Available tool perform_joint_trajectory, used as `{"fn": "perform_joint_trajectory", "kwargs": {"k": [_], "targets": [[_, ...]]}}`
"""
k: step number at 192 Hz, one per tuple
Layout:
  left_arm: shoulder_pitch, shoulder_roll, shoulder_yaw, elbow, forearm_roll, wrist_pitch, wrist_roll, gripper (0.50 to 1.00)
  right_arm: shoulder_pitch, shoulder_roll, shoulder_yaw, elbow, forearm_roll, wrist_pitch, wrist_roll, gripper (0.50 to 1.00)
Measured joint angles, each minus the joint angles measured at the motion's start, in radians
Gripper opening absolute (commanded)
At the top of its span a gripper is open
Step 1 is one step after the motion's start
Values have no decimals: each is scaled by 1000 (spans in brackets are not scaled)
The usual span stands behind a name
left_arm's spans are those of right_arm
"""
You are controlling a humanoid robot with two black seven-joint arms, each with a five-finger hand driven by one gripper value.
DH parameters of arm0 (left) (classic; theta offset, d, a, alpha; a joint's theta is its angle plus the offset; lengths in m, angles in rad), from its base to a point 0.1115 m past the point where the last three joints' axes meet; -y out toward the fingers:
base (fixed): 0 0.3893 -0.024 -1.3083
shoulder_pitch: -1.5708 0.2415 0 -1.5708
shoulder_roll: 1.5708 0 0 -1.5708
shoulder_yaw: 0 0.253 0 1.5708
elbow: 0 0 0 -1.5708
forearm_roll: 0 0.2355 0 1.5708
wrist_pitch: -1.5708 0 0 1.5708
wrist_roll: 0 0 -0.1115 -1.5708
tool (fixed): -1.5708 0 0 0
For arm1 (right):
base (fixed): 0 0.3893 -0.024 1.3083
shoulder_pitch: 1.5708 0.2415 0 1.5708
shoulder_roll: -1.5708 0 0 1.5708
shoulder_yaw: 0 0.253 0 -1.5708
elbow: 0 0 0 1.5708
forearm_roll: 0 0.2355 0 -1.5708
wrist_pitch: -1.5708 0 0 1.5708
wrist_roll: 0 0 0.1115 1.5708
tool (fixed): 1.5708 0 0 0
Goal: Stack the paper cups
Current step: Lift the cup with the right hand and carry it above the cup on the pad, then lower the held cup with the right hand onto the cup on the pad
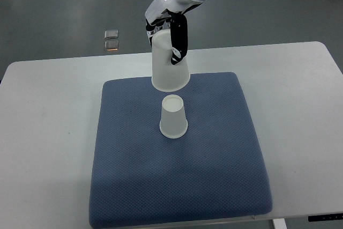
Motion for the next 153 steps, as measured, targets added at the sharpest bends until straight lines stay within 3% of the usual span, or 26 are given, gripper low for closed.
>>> {"fn": "perform_joint_trajectory", "kwargs": {"k": [69,153], "targets": [[0,0,0,2,0,1,0,1000,-81,47,-4,-12,31,-105,1,639],[0,0,-4,5,0,1,0,1000,-168,52,-13,-14,32,-146,2,643]]}}
